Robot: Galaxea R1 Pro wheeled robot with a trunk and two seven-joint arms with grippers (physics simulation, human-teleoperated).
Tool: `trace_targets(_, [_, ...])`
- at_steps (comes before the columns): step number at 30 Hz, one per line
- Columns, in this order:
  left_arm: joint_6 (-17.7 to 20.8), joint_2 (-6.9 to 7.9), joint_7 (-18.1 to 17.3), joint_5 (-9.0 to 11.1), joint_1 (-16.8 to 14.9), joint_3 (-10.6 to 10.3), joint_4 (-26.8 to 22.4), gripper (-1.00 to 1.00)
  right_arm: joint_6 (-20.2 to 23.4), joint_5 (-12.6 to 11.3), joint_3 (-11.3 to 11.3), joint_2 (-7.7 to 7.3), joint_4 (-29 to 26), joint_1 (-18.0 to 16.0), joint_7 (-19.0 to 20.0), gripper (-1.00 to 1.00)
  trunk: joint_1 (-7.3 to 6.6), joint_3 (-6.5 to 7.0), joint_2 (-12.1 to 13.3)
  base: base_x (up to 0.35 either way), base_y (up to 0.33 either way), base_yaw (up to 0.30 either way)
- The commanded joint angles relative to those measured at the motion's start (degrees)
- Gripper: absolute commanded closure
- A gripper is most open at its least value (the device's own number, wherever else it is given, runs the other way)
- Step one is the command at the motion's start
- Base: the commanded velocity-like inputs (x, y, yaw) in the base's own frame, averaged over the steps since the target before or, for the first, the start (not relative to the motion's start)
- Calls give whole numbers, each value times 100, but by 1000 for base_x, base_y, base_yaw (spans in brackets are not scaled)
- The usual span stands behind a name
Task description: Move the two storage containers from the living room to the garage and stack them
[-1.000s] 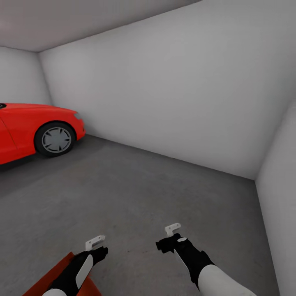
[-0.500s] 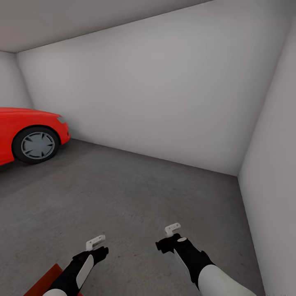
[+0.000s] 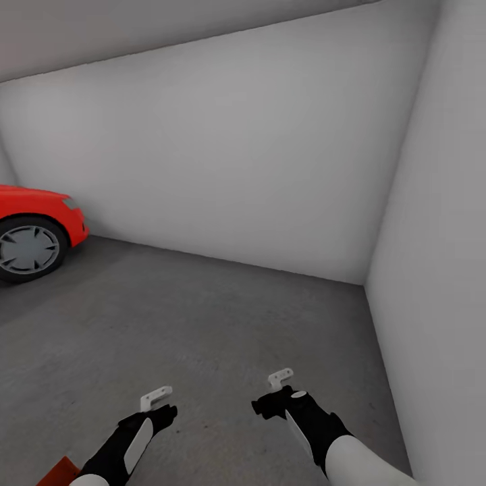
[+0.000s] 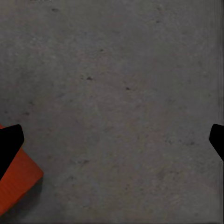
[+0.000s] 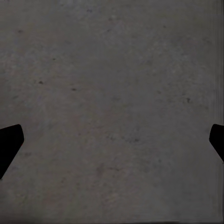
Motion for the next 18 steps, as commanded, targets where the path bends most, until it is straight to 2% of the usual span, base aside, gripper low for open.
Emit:
trace_targets(1, [33,-5,30,61,0,11,-15,-100,32,62,1,0,-11,-2,24,-100,0,1,-3,0,0,-214])
trace_targets(18, [47,-5,29,61,0,13,-15,-100,32,65,-4,0,-11,-2,26,-100,0,112,-3,0,0,-214])
